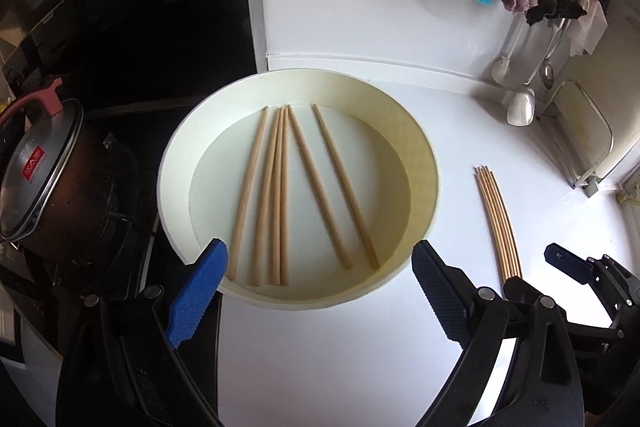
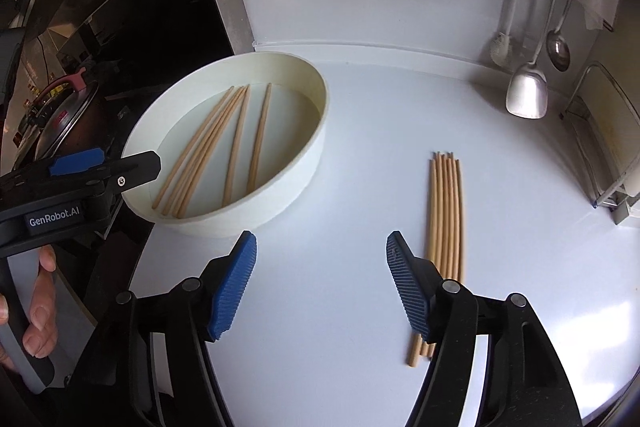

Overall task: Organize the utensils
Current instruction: 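Move both open tools back over the chopstick row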

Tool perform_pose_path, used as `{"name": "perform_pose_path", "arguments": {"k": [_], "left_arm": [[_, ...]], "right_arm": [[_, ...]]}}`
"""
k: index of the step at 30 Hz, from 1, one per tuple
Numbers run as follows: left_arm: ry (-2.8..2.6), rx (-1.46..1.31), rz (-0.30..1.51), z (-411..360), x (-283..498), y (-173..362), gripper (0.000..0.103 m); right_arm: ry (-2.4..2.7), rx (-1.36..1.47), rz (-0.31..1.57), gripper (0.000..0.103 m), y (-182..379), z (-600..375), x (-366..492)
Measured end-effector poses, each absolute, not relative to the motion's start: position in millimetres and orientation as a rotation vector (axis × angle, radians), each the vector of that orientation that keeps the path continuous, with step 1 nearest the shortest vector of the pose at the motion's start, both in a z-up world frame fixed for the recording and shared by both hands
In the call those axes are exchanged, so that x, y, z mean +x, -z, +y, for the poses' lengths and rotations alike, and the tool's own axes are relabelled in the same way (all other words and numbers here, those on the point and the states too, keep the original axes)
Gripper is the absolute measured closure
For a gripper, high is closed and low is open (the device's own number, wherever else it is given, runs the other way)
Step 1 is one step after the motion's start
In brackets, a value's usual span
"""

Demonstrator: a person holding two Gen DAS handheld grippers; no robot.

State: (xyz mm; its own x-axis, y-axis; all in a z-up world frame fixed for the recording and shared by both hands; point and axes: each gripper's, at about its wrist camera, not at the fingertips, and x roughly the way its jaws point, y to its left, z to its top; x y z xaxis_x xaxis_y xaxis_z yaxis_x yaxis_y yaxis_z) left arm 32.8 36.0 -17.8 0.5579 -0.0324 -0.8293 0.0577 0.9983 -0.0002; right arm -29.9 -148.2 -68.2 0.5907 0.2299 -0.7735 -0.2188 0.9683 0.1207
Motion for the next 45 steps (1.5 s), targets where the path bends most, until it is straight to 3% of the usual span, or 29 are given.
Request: {"name": "perform_pose_path", "arguments": {"k": [20,45], "left_arm": [[0.128,0.077,0.982,-75,-6,65,0.009],[0.085,0.022,0.920,-89,8,108,0.008]], "right_arm": [[-0.051,0.046,0.927,0.034,124,-286,-56],[-0.045,-0.022,0.883,0.034,176,-280,0]]}}
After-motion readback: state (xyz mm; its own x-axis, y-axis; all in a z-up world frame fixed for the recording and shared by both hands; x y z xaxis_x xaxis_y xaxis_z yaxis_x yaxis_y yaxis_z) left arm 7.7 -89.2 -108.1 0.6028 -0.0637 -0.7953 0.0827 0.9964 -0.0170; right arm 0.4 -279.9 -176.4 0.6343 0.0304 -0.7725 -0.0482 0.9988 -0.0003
